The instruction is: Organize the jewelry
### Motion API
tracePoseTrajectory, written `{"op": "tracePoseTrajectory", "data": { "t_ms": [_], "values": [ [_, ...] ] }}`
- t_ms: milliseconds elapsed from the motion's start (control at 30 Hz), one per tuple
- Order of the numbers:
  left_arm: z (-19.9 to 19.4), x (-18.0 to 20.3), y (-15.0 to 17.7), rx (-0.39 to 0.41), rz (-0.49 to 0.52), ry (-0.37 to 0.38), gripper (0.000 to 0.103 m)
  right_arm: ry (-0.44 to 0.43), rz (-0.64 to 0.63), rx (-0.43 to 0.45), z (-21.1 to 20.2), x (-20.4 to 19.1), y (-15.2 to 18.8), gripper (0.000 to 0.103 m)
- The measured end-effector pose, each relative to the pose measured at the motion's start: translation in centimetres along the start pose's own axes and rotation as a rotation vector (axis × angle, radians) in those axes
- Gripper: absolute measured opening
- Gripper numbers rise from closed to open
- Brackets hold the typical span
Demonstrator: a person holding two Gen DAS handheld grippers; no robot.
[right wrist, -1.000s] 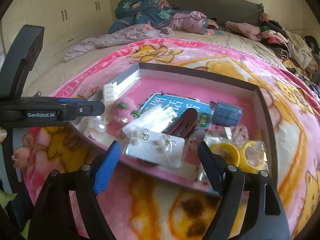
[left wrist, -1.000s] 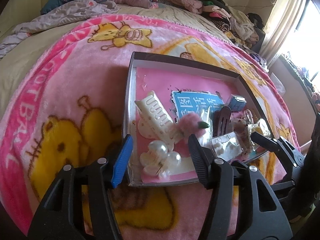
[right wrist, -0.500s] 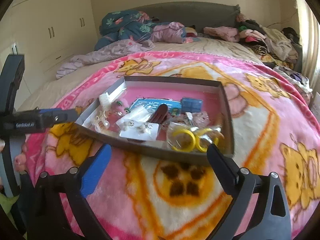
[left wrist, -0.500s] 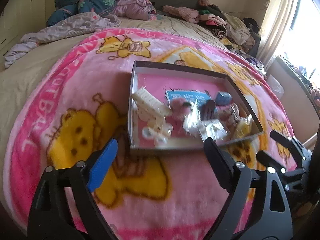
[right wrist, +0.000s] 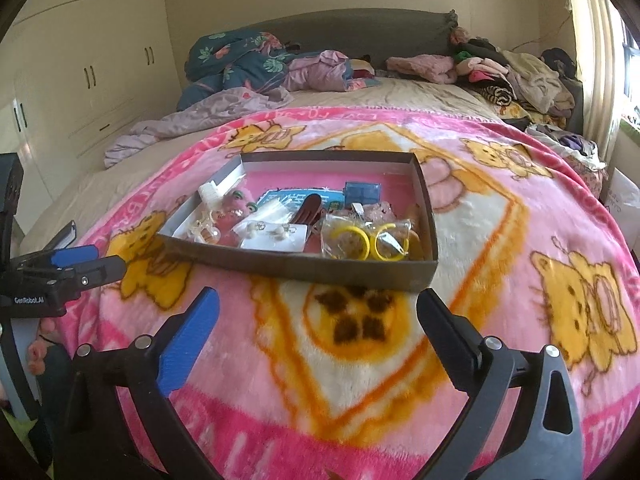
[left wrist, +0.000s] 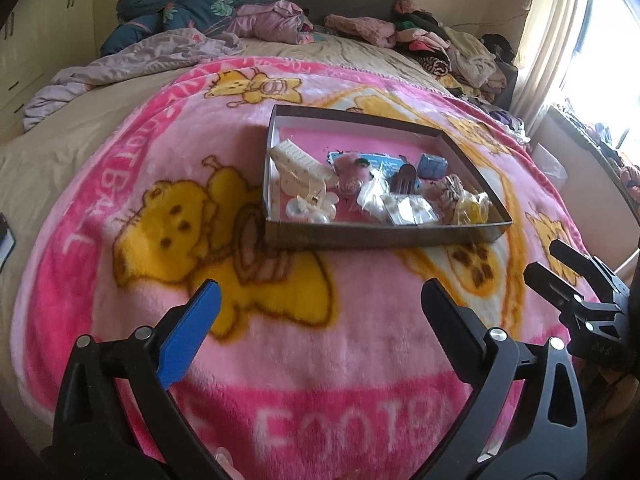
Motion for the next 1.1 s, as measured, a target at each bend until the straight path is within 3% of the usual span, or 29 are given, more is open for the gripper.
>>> {"op": "tracePoseTrajectory", "data": {
  "t_ms": [1100],
  "values": [
    [-2.1, -0.1, 0.2, 0.019, 0.004, -0.025, 0.092, -0.006, 0.008, 0.009, -1.2, -0.7, 0.7, 0.097]
  ]
}}
Point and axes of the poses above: each gripper's, at about its wrist camera, not at the fingertips, and z roughly the way its jaws point, x to its right, y to its underside, the point moved 8 cm from there along z, roughly the way its jaws point, and after that the axes turned 7 degrees about -z, right-handed, at the moved point
